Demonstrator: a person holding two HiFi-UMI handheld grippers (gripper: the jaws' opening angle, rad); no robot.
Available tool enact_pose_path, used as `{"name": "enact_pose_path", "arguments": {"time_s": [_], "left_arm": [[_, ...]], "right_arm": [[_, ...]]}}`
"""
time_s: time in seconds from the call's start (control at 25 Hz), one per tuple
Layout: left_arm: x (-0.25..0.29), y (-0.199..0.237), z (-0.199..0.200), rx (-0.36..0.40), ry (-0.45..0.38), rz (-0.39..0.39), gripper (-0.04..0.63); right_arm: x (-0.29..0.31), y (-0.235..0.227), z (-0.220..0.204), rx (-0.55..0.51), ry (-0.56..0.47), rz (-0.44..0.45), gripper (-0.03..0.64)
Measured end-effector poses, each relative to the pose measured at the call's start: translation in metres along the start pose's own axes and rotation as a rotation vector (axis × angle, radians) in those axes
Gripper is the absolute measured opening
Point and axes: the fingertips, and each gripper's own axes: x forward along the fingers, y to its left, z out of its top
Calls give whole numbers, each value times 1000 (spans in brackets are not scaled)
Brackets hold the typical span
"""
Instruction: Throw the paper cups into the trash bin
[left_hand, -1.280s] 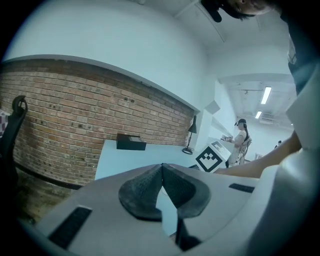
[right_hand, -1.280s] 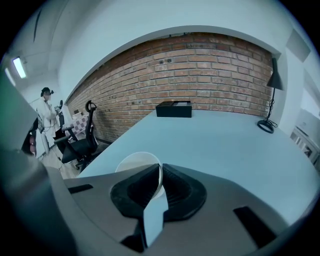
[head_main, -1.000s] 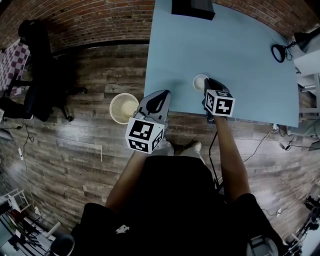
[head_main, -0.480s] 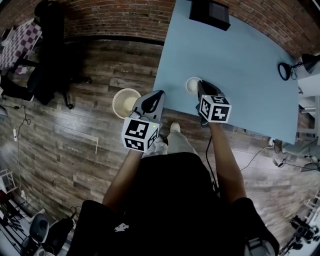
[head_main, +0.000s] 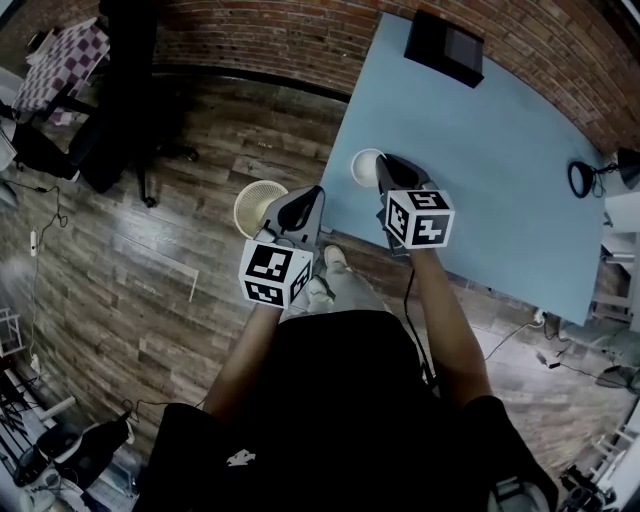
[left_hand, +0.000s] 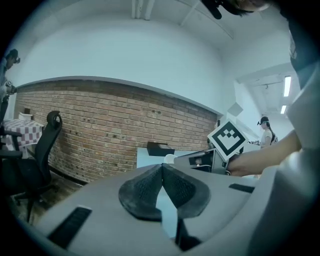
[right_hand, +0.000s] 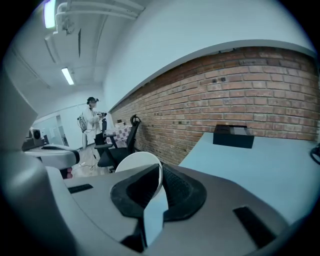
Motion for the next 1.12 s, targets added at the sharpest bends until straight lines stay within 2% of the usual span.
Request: {"name": "enact_pose_path", "arguments": {"time_s": [0.48,0.64,0.96,1.12], "left_arm": [[6,37,16,-7,-5,148,8],[4,55,25,-79,-47,203,8],[-2,81,28,-115,-52,301,8],[-10,97,28,-182,-90,354,8]], "right_arm": [[48,22,26,-52,17,153,26],[64,37,36,-83,10,220,26],[94,54,47,-64,26,315,25],[106,65,51,-78,36,357,25]]}}
